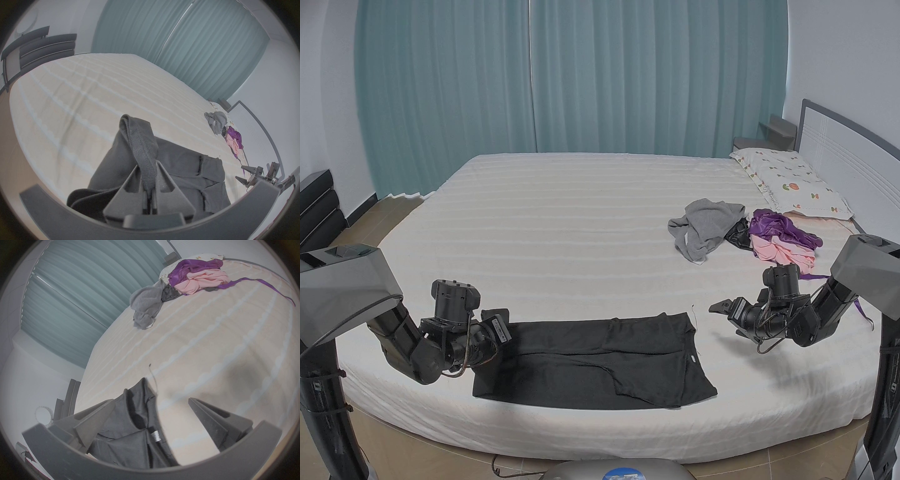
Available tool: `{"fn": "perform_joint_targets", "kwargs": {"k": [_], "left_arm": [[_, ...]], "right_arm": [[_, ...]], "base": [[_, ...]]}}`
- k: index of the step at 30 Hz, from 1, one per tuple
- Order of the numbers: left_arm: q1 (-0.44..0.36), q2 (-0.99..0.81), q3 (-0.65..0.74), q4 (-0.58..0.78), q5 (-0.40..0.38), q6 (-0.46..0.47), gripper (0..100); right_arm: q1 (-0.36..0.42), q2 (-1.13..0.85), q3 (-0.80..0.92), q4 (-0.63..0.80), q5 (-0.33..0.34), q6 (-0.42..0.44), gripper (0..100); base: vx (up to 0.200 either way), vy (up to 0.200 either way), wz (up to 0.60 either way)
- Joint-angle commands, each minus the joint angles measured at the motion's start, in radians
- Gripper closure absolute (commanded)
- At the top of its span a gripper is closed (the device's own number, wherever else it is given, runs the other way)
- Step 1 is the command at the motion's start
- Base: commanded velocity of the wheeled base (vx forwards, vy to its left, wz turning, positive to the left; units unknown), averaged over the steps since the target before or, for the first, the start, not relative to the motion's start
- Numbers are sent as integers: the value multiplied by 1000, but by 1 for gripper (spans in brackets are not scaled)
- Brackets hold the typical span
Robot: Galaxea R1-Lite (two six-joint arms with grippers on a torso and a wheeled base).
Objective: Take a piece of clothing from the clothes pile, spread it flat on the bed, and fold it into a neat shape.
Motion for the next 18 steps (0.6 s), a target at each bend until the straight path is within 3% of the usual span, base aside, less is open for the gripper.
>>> {"fn": "perform_joint_targets", "kwargs": {"k": [1, 13, 18], "left_arm": [[-61, -27, -52, 42, 32, 0, 100], [-175, -14, -203, 220, 75, -3, 100], [-224, 18, -332, 339, 79, -25, 100]], "right_arm": [[3, 0, 3, -1, -1, 0, 0], [4, 1, 9, -1, -1, -3, 0], [4, 1, 11, -1, -1, -5, 0]], "base": [[0, -200, 0], [0, -200, 0], [0, -200, 0]]}}
